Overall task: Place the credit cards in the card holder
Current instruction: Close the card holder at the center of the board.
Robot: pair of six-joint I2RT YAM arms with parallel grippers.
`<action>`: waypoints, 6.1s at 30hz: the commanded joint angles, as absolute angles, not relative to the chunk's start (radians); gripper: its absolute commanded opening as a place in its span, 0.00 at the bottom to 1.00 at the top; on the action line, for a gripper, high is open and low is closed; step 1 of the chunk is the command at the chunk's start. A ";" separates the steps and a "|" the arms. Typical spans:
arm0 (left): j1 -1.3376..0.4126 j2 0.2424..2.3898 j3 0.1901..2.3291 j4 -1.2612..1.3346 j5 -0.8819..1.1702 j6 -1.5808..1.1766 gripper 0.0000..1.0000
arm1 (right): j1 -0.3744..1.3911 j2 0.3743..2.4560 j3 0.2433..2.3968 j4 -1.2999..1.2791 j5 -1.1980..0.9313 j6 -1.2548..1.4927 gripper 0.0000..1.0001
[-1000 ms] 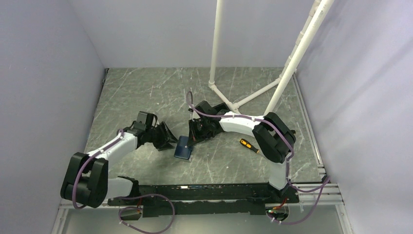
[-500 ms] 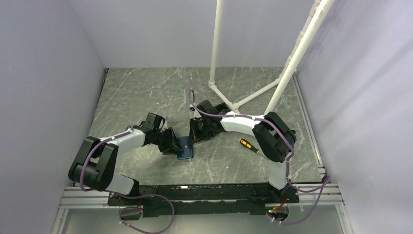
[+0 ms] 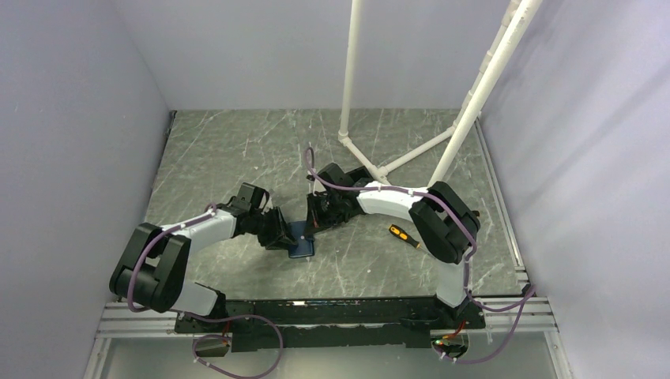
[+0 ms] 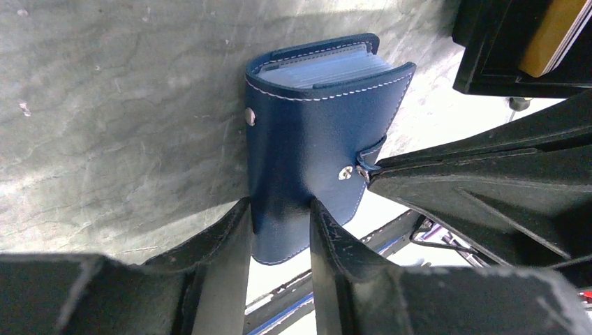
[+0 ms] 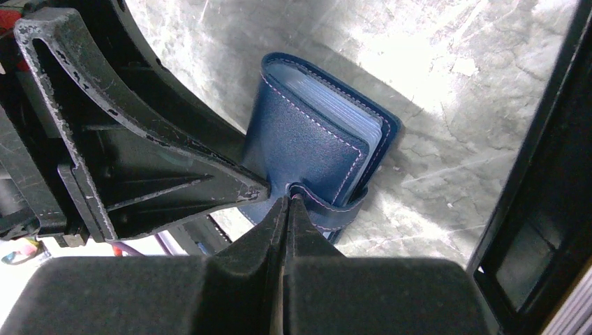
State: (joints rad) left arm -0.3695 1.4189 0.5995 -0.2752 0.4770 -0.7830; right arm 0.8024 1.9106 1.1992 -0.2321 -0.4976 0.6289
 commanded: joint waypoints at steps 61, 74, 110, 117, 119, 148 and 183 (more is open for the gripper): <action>-0.332 1.396 0.626 -0.226 0.533 -0.789 0.51 | 0.957 1.922 1.524 -0.700 -0.028 0.440 0.36; -0.328 1.392 0.594 -0.195 0.537 -0.801 0.45 | 0.966 1.975 1.569 -0.719 0.030 0.399 0.20; -0.328 1.416 0.610 -0.200 0.534 -0.791 0.49 | 0.946 1.888 1.470 -0.626 -0.053 0.442 0.00; -0.328 1.442 0.647 -0.228 0.527 -0.758 0.55 | 0.839 1.769 1.277 -0.413 -0.296 0.529 0.00; -0.328 1.458 0.652 -0.232 0.531 -0.748 0.54 | 0.815 1.750 1.234 -0.355 -0.356 0.553 0.00; -0.350 1.440 0.649 -0.142 0.598 -0.818 0.39 | 0.782 1.888 1.174 -0.137 -0.569 0.615 0.00; -0.368 1.491 0.651 -0.057 0.639 -0.865 0.32 | 0.769 2.017 1.108 -0.069 -0.542 0.655 0.00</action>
